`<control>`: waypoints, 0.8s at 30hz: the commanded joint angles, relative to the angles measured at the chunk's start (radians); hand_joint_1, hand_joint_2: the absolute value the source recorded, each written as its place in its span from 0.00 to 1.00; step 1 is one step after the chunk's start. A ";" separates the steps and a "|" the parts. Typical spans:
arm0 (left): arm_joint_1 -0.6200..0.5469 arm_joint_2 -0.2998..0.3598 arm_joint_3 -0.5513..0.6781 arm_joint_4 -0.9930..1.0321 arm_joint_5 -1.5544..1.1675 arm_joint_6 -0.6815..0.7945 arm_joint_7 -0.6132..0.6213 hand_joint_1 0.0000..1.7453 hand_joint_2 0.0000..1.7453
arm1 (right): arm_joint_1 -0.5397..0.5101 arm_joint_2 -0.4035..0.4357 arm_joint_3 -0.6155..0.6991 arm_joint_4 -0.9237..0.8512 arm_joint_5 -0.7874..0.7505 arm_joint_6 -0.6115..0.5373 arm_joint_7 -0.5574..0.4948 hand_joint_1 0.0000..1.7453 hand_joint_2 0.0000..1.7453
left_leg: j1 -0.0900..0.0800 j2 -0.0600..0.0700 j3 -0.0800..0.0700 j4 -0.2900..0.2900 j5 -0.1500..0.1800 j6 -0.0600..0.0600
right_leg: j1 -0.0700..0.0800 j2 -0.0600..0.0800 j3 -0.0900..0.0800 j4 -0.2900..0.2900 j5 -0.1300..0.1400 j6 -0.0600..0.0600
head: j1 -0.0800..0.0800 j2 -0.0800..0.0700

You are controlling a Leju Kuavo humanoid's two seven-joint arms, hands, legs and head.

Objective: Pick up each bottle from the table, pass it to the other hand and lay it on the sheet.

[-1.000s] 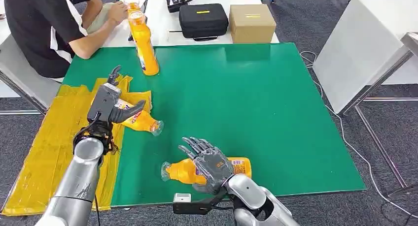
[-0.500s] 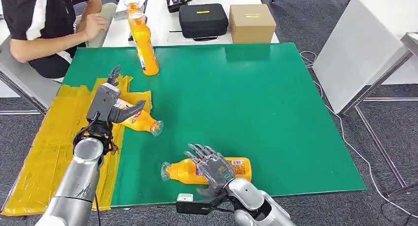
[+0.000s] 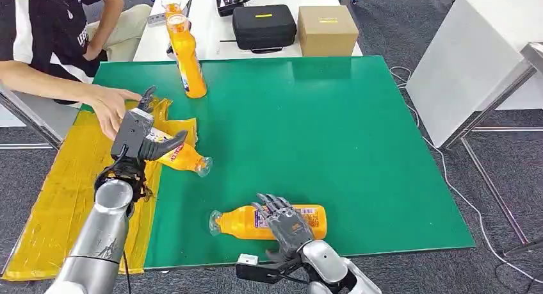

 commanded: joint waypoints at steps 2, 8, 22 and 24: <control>0.006 0.021 -0.003 0.002 0.003 -0.011 0.008 0.00 1.00 | 0.084 -0.012 -0.166 -0.039 0.136 -0.008 0.120 0.00 1.00 | 0.000 0.000 0.002 -0.001 -0.001 -0.002 | 0.000 -0.001 0.003 -0.001 -0.001 -0.001 | 0.000 0.000; 0.002 0.019 -0.002 0.009 0.007 -0.014 0.012 0.00 1.00 | 0.073 -0.014 -0.196 0.014 0.198 0.026 0.163 0.00 1.00 | 0.001 0.000 0.003 -0.001 -0.001 -0.003 | 0.001 0.000 0.004 -0.002 -0.001 -0.001 | 0.000 0.000; 0.003 0.013 -0.010 0.021 0.014 -0.017 0.017 0.00 1.00 | 0.082 0.014 -0.236 0.031 0.217 0.062 0.185 0.00 1.00 | 0.001 -0.001 0.006 -0.001 -0.001 -0.003 | 0.001 -0.001 0.007 -0.002 -0.001 -0.001 | 0.000 0.000; 0.005 0.010 -0.012 0.018 0.015 -0.018 0.018 0.00 1.00 | 0.094 0.015 -0.236 0.028 0.218 0.073 0.185 0.04 1.00 | 0.001 -0.001 0.007 -0.001 -0.001 -0.004 | 0.001 -0.001 0.008 -0.003 -0.001 -0.001 | 0.000 0.000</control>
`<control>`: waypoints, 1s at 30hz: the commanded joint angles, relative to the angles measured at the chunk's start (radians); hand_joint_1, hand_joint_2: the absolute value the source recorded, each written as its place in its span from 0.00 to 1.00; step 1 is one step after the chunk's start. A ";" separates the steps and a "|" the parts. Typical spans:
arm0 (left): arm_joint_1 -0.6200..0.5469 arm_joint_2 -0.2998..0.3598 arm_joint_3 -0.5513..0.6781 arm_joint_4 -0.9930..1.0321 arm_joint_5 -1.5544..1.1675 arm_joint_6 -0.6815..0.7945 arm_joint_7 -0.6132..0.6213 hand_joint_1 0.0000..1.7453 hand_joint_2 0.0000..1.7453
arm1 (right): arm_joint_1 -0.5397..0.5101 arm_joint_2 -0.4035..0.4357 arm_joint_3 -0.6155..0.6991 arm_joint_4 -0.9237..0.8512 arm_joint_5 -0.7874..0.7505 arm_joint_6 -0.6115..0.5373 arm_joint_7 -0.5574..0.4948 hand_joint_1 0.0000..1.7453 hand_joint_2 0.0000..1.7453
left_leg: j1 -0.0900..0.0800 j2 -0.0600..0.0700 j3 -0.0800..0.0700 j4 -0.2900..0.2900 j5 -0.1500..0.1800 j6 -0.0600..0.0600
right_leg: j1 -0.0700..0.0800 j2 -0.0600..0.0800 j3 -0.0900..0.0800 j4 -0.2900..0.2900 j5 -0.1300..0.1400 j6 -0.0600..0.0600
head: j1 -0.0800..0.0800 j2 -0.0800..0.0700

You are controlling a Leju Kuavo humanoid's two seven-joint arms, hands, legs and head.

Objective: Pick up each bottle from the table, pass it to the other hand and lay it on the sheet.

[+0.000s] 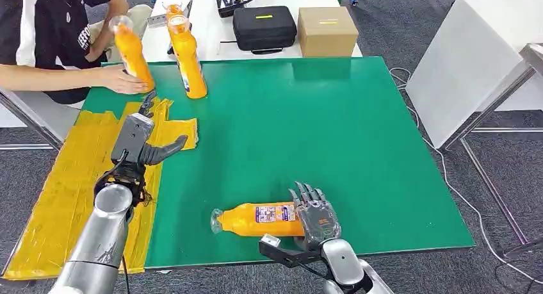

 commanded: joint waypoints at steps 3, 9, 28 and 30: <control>-0.015 0.005 -0.014 0.027 0.015 -0.010 0.012 0.00 1.00 | 0.033 0.013 -0.049 0.071 0.012 0.068 0.009 0.15 1.00 | 0.001 -0.001 0.004 -0.001 -0.001 -0.002 | 0.001 -0.002 0.004 -0.002 -0.001 -0.001 | 0.000 0.000; -0.017 0.004 -0.016 0.029 0.016 -0.011 0.012 0.00 1.00 | 0.032 0.013 -0.047 0.078 0.010 0.083 0.007 0.17 1.00 | 0.001 -0.002 0.006 -0.001 0.000 -0.003 | 0.001 -0.002 0.005 -0.002 0.000 -0.001 | 0.000 0.000; -0.049 -0.014 -0.009 0.057 0.034 -0.019 0.016 0.00 1.00 | -0.106 0.011 0.027 0.289 0.012 0.214 -0.062 1.00 1.00 | 0.002 0.003 0.015 -0.002 -0.001 -0.004 | 0.002 0.003 0.002 -0.003 0.003 -0.004 | 0.000 0.000; -0.049 -0.014 -0.009 0.057 0.034 -0.019 0.016 0.00 1.00 | -0.106 0.011 0.027 0.289 0.012 0.214 -0.062 1.00 1.00 | 0.003 0.006 0.017 -0.001 -0.002 -0.004 | 0.002 0.006 0.003 -0.003 0.003 -0.005 | 0.000 0.000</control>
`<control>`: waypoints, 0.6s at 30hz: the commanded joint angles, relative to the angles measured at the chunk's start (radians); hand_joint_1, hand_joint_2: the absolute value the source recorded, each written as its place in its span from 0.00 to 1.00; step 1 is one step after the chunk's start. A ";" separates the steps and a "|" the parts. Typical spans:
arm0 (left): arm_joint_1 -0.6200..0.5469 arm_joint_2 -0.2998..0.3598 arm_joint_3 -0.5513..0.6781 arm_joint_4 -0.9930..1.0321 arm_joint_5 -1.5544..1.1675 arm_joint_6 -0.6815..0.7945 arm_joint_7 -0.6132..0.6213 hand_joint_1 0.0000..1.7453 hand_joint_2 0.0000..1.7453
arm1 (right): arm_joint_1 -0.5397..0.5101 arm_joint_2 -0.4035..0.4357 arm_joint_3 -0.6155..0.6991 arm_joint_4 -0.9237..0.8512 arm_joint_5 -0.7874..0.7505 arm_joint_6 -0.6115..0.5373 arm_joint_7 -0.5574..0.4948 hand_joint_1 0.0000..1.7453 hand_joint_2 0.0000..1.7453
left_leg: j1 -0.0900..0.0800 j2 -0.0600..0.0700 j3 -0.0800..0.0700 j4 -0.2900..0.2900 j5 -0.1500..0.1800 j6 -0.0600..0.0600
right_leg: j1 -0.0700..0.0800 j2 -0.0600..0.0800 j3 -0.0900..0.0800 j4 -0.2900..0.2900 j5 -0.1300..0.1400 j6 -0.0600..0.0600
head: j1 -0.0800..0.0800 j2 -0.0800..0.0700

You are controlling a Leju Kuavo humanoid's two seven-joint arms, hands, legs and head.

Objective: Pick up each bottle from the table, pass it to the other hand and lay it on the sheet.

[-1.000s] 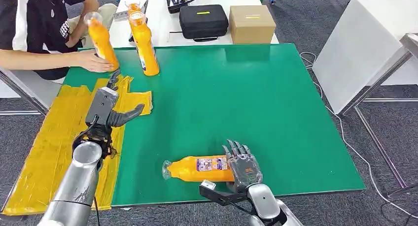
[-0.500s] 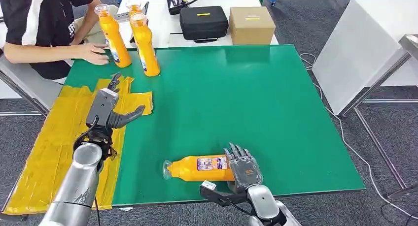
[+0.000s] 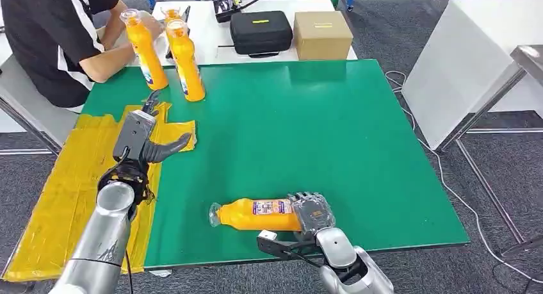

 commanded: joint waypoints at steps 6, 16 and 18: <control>-0.035 -0.004 0.009 0.048 -0.001 -0.001 0.009 0.00 1.00 | -0.041 0.010 0.006 0.179 -0.032 -0.052 -0.008 1.00 1.00 | 0.003 0.003 -0.002 0.000 0.004 -0.004 | 0.004 0.002 -0.002 -0.001 0.005 -0.003 | 0.000 0.000; 0.148 0.025 0.055 -0.142 0.106 -0.066 -0.051 0.00 1.00 | 0.090 0.102 -0.185 -0.125 -0.193 -0.495 -0.145 1.00 1.00 | 0.001 0.004 -0.005 -0.002 0.009 -0.003 | 0.002 0.004 0.005 0.000 0.008 -0.001 | 0.000 0.000; 0.169 0.027 0.056 -0.163 0.120 -0.072 -0.059 0.00 1.00 | 0.102 0.106 -0.192 -0.130 -0.204 -0.517 -0.162 1.00 1.00 | 0.002 0.002 -0.010 -0.001 0.009 -0.003 | 0.002 0.003 0.002 0.000 0.008 0.000 | 0.000 0.000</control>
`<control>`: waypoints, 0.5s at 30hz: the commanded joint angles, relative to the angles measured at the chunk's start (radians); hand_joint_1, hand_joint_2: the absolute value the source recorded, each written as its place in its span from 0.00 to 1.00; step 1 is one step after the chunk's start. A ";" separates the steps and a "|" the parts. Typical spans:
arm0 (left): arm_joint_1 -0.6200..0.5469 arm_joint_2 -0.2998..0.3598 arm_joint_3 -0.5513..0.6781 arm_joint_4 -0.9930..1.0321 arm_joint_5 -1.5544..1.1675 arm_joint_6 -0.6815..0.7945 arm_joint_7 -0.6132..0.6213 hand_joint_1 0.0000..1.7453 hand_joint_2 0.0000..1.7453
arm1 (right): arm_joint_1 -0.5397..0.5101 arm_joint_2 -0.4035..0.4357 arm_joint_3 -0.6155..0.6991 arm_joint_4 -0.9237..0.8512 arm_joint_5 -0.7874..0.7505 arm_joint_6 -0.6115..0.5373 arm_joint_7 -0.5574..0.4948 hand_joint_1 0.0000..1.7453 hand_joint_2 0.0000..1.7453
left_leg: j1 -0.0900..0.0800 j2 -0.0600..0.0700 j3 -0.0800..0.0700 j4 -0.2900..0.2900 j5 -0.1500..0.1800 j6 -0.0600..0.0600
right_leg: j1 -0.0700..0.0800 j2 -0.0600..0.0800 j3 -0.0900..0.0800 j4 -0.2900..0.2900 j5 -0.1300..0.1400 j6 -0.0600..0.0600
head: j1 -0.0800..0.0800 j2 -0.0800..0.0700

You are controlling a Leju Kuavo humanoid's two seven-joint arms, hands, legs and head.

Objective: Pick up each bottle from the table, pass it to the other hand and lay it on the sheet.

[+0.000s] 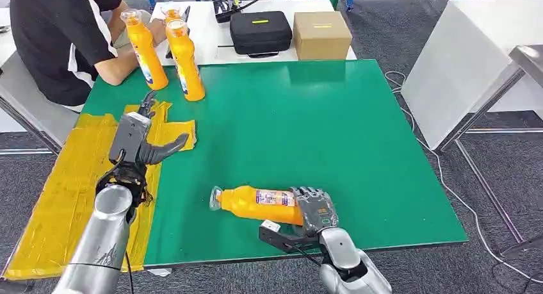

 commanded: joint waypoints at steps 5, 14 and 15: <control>0.170 0.032 0.042 -0.175 0.153 -0.090 -0.067 0.00 1.00 | 0.100 0.068 -0.144 -0.121 -0.122 -0.286 -0.162 1.00 1.00 | 0.000 -0.001 -0.005 0.000 -0.003 -0.003 | 0.000 -0.001 -0.004 -0.001 -0.003 -0.001 | 0.000 0.000; 0.230 0.048 0.061 -0.191 0.498 -0.263 -0.024 0.00 1.00 | 0.026 0.062 -0.120 0.001 -0.256 -0.449 -0.266 1.00 1.00 | 0.000 0.000 -0.012 -0.001 -0.003 -0.003 | 0.000 0.000 -0.012 -0.001 -0.002 -0.001 | 0.000 0.000; 0.230 0.048 0.057 -0.175 0.558 -0.272 -0.007 0.00 1.00 | 0.019 0.063 -0.115 0.011 -0.269 -0.466 -0.271 1.00 1.00 | 0.000 0.000 -0.011 -0.001 -0.003 -0.004 | 0.000 0.000 -0.012 -0.002 -0.002 -0.001 | 0.000 0.000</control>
